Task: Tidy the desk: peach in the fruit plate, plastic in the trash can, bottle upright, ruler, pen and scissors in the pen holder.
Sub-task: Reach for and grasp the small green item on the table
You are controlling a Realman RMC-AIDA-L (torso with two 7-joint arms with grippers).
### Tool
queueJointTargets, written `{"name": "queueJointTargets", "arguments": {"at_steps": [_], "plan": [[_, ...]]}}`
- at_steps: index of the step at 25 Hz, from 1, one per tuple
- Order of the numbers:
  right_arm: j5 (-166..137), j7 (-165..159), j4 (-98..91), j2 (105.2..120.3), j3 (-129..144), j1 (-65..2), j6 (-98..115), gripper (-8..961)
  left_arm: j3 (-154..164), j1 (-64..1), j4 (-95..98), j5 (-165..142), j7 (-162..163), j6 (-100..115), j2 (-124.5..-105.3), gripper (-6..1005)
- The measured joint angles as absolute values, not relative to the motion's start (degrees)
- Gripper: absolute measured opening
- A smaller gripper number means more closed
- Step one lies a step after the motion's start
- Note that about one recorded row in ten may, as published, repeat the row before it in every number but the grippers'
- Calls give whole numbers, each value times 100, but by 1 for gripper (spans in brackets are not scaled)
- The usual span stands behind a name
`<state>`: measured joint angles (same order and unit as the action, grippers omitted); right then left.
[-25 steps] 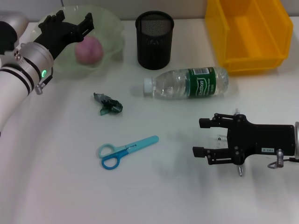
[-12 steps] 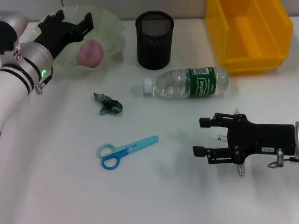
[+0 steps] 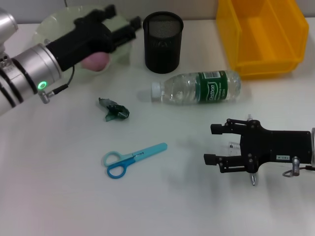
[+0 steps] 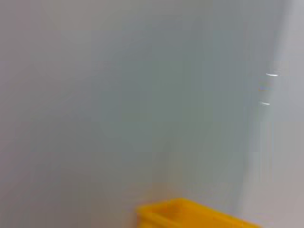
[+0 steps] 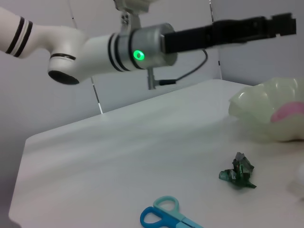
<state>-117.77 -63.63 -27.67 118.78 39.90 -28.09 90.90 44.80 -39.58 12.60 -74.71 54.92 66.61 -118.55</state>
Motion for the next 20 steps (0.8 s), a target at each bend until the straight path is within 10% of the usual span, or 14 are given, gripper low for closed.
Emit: {"name": "queueJointTargets", "arguments": {"at_steps": [20], "plan": [[-11778, -6363, -2787, 11856, 3990, -2742, 9088, 828, 6337, -2837, 3120, -8909, 6454, 7253, -11709, 834]]}}
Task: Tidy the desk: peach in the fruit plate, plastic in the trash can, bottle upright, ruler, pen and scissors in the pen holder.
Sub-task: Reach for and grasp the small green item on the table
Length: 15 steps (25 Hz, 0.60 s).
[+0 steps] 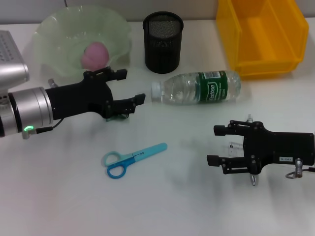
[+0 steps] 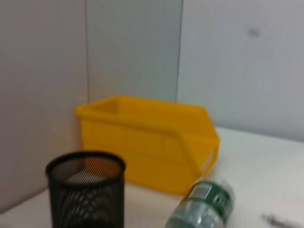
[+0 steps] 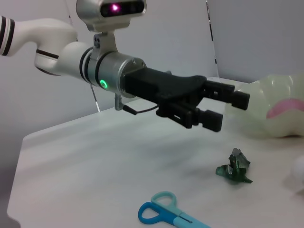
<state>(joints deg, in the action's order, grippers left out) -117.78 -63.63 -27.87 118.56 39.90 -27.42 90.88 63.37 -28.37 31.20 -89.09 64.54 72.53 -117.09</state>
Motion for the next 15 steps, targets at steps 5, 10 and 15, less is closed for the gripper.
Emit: {"name": "queueJointTargets", "arguments": {"at_steps": [5, 10, 15], "plan": [[-11777, -6363, -2787, 11856, 3990, -2741, 9084, 828, 6331, -2731, 3112, -9146, 6474, 6975, -11714, 834], [-11777, -6363, -2786, 11856, 3990, -2742, 9080, 828, 6335, -2717, 3112, -9439, 6536, 6526, -11795, 835], [-11777, -6363, -2786, 11865, 3990, -2742, 9078, 828, 6400, -2786, 2991, -9512, 6593, 6179, -11826, 835]]}}
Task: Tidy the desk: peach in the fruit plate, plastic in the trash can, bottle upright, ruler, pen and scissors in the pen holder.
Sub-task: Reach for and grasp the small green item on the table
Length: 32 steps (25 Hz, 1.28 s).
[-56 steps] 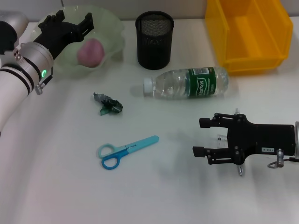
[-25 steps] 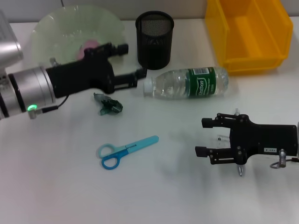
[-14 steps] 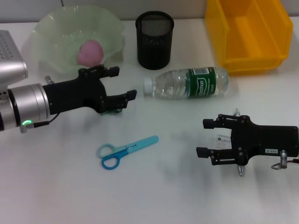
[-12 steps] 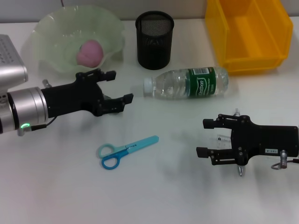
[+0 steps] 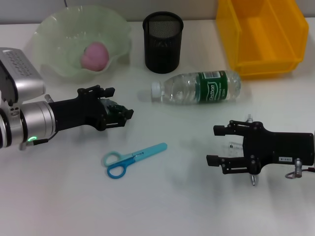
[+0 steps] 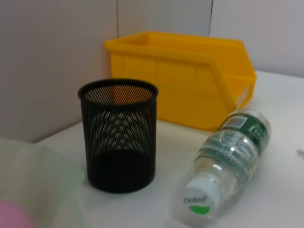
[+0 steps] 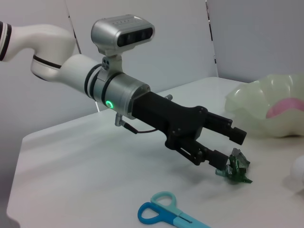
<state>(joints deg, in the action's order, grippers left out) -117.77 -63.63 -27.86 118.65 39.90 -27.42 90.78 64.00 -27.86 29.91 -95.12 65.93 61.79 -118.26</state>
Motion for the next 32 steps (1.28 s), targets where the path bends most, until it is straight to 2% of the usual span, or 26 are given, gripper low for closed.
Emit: {"name": "queueJointTargets", "arguments": {"at_steps": [32], "plan": [[-11777, -6371, -2781, 11891, 3990, -2742, 9092, 829, 6687, -3006, 2708, -9518, 6681, 5495, -11838, 835]]}}
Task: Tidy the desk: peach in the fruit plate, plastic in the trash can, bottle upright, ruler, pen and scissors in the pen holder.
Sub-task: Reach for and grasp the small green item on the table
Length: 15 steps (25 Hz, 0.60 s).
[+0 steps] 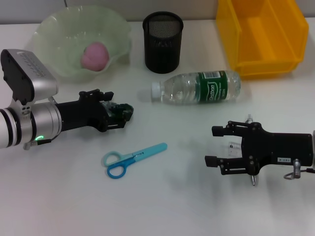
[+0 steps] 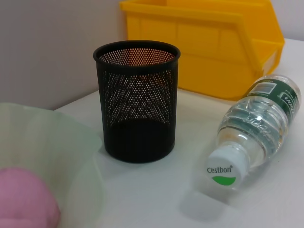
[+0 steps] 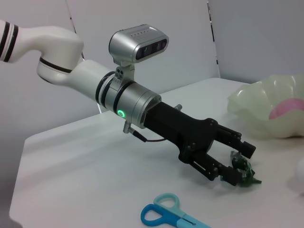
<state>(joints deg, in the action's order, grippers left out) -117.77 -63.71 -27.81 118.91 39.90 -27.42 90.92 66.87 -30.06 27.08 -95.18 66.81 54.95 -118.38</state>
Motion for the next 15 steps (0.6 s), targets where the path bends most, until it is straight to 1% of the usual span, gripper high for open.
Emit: {"name": "queueJointTargets", "arguments": {"at_steps": [3, 6, 11, 15], "plan": [[-11777, -6378, -2786, 11891, 3990, -2742, 9101, 829, 6692, -3006, 2714, -9518, 6684, 5499, -11838, 835], [-11777, -6393, -2787, 11887, 3990, -2746, 9114, 829, 6707, -3006, 2716, -9520, 6632, 5476, -11838, 794], [-11777, -6399, -2787, 11883, 3990, -2751, 9124, 828, 6707, -3006, 2729, -9523, 6626, 5491, -11831, 552], [-11777, -6401, -2786, 11877, 3990, -2751, 9131, 828, 6706, -3007, 2733, -9525, 6626, 5486, -11828, 391]]}}
